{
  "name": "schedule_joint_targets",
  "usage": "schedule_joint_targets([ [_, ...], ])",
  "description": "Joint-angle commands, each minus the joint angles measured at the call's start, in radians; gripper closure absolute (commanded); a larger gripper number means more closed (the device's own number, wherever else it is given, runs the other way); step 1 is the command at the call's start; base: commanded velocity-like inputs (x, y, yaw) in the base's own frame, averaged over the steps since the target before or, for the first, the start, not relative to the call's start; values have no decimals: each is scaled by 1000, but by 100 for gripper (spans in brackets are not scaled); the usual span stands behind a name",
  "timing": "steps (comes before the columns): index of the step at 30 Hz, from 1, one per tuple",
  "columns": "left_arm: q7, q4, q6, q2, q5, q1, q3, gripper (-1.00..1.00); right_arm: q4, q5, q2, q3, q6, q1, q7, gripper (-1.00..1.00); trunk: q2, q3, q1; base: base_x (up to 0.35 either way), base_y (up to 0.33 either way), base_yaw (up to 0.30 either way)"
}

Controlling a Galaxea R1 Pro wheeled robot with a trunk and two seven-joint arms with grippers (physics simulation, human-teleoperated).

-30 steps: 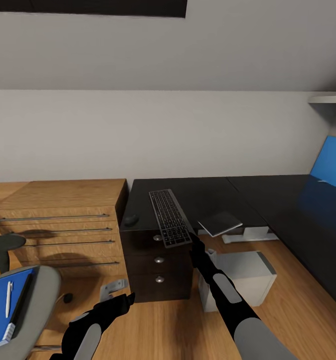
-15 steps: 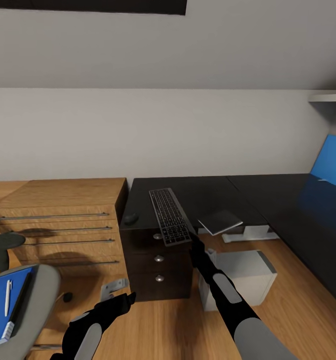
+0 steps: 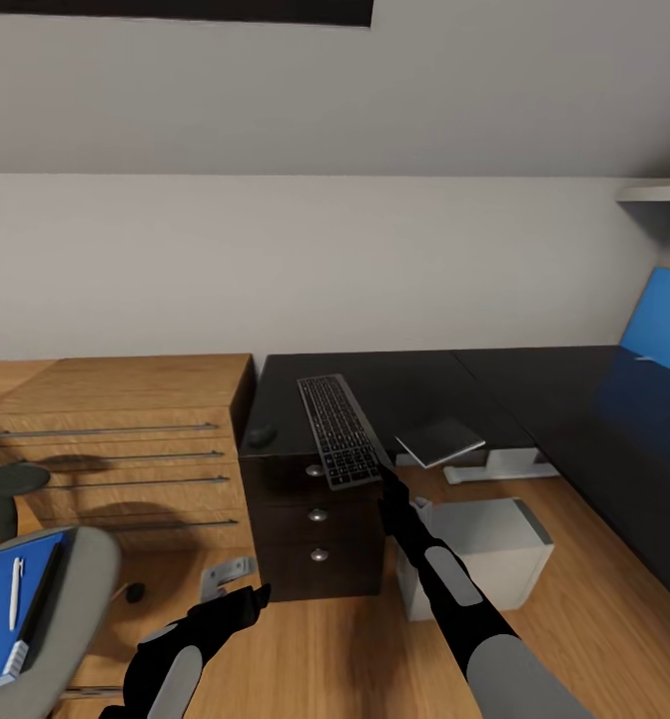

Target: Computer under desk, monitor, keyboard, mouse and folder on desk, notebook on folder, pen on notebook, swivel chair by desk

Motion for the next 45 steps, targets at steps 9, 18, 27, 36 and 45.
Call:
schedule_joint_targets([
  [9,10,-1,2,0,11,-1,-1,-100,0,-10,0,-1,4,-1,2,-100,0,-1,0,34,96,0],
  [18,10,1,2,0,9,-1,-1,-100,0,-10,1,0,4,-1,2,-100,0,-1,0,51,6,0],
  [27,10,2,2,0,9,-1,-1,-100,0,-10,1,0,3,-1,2,-100,0,-1,0,66,3,0],
  [36,10,2,2,0,9,-1,-1,-100,0,-10,1,-1,3,-1,2,-100,0,-1,0,133,48,0],
  [45,10,2,2,0,9,-1,-1,-100,-1,-10,0,-2,4,-1,-6,-100,0,-1,0,9,3,0],
])
